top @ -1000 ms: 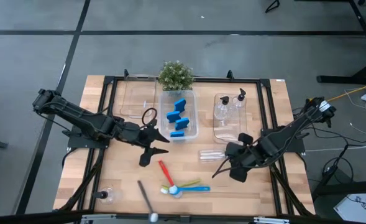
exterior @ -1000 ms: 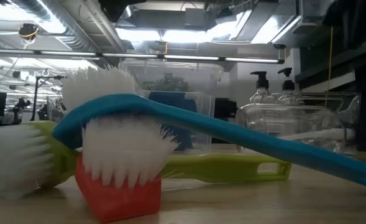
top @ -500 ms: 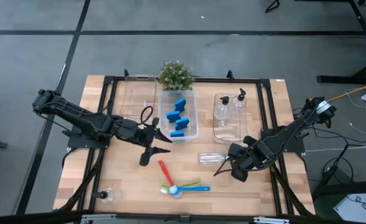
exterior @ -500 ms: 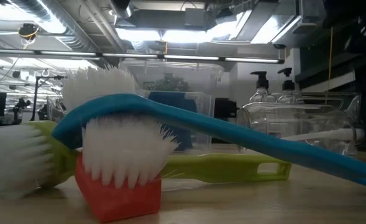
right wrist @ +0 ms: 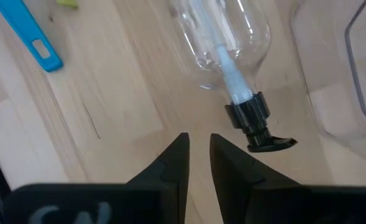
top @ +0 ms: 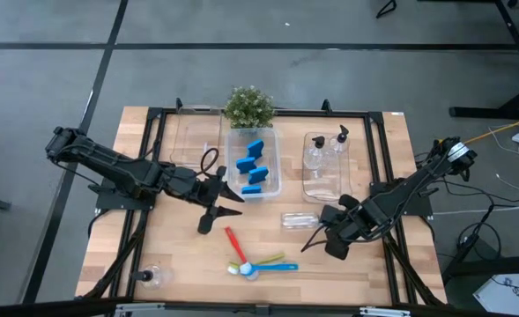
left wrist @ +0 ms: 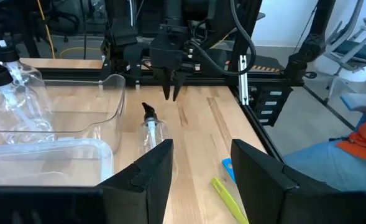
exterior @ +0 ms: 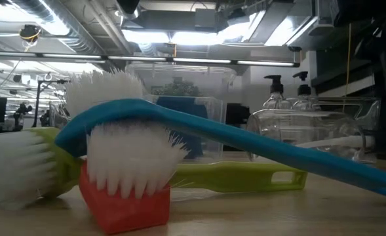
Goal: Pick & Place Kitchen Sink Supplies
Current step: Put the transparent bottle into the right transparent bin
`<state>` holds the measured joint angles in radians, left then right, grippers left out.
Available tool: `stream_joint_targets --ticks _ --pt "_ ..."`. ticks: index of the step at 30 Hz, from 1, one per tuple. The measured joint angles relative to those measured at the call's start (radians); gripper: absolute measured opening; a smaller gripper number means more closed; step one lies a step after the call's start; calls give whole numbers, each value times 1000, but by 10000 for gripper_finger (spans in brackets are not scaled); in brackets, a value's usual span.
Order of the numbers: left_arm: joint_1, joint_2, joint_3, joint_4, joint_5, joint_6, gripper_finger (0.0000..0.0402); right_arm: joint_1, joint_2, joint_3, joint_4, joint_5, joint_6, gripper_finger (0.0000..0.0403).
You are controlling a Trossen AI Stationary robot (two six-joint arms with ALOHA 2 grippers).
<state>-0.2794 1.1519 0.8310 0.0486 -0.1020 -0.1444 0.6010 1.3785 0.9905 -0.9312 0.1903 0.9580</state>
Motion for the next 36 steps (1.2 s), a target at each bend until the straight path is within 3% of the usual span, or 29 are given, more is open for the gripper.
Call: stream_joint_targets --ticks 18,26,31,36 --pt "-4 4 0 9 -12 18 157 0 0 0 0 0 73 76" --pt "-47 68 40 8 -38 95 157 0 45 0 0 27 80 178" --pt "-48 88 47 7 -42 97 157 0 100 1 -1 27 -30 243" --pt "-49 95 47 9 -65 96 157 0 145 1 -1 46 -156 276"
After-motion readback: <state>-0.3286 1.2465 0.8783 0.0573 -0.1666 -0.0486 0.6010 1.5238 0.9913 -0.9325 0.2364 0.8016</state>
